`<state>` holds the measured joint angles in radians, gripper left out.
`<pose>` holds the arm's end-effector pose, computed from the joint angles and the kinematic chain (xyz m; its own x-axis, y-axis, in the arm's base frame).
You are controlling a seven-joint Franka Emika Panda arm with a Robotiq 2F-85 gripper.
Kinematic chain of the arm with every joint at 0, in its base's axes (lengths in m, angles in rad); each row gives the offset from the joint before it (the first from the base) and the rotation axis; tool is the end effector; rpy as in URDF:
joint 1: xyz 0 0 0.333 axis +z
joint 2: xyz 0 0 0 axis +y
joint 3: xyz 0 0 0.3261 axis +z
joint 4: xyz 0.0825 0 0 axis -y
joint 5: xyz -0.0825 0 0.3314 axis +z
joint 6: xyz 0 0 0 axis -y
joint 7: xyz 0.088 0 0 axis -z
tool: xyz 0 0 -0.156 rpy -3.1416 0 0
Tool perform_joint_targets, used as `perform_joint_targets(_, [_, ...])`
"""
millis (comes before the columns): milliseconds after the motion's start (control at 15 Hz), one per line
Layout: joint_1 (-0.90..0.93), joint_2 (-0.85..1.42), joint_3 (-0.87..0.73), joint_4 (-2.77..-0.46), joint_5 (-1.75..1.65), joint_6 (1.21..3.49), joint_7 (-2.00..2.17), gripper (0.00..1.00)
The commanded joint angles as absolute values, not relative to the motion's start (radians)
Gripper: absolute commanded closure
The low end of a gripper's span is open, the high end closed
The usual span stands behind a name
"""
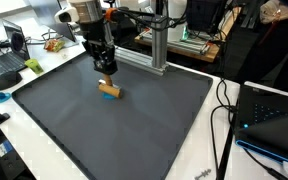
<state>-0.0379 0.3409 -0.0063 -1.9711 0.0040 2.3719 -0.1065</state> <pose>0.5836 -0.0255 0.2994 0.9964 0.0600 0.0596 0.0597 -0.9982 0.0055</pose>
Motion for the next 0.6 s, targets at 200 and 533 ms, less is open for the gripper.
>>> perform_joint_targets(200, [-0.039, 0.396, -0.013, -1.944, -0.003, 2.309, -0.093, 0.78])
perform_joint_targets(533, [-0.041, 0.405, -0.012, -1.932, 0.000, 2.287, -0.097, 0.78])
